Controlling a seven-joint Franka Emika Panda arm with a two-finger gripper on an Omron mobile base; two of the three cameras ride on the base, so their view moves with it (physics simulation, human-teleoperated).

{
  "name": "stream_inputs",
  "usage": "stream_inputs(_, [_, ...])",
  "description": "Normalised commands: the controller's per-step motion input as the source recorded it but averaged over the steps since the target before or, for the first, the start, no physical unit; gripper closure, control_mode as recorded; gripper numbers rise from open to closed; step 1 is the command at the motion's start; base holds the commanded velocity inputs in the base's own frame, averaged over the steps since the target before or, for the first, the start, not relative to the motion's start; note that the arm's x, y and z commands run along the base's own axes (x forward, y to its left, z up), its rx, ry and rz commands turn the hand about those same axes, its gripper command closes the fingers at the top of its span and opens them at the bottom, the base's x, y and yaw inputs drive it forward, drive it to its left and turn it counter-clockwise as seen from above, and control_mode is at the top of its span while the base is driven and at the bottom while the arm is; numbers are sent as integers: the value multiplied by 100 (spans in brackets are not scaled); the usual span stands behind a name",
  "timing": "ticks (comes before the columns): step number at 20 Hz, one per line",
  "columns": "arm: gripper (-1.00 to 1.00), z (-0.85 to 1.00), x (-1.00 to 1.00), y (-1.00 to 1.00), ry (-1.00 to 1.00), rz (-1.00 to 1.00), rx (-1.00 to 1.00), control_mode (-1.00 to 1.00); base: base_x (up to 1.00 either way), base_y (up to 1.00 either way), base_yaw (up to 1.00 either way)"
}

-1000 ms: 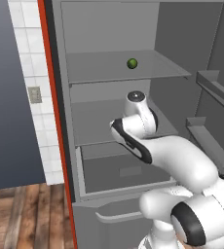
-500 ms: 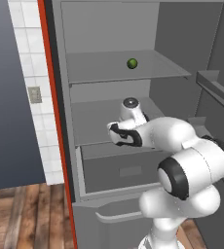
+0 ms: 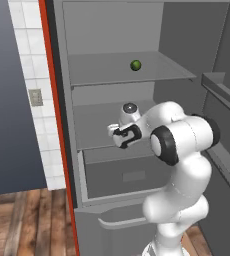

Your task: Move the avocado and bread from the top shelf to the second highest shelf to make space. Then, place the pitcher from the counter on the cleared top shelf.

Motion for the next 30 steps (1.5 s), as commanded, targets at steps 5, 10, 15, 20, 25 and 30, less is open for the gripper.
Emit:
stream_inputs(5, [-100, -19, 78, 0, -4, 0, 0, -100, 0, 0, 0])
stream_inputs(10, [-100, -2, 47, 9, -5, 0, -2, -100, 0, 0, 0])
stream_inputs(15, [-100, 20, 3, 12, -2, -2, -5, -100, 0, 0, 0])
stream_inputs(20, [-100, 39, -13, 2, 0, -5, -6, -100, 0, 0, 0])
stream_inputs(25, [-100, 30, -28, 0, 1, -9, -3, -100, 0, 0, 0])
stream_inputs(30, [-100, -43, -16, -12, 12, -11, 3, -100, 0, 0, 0])
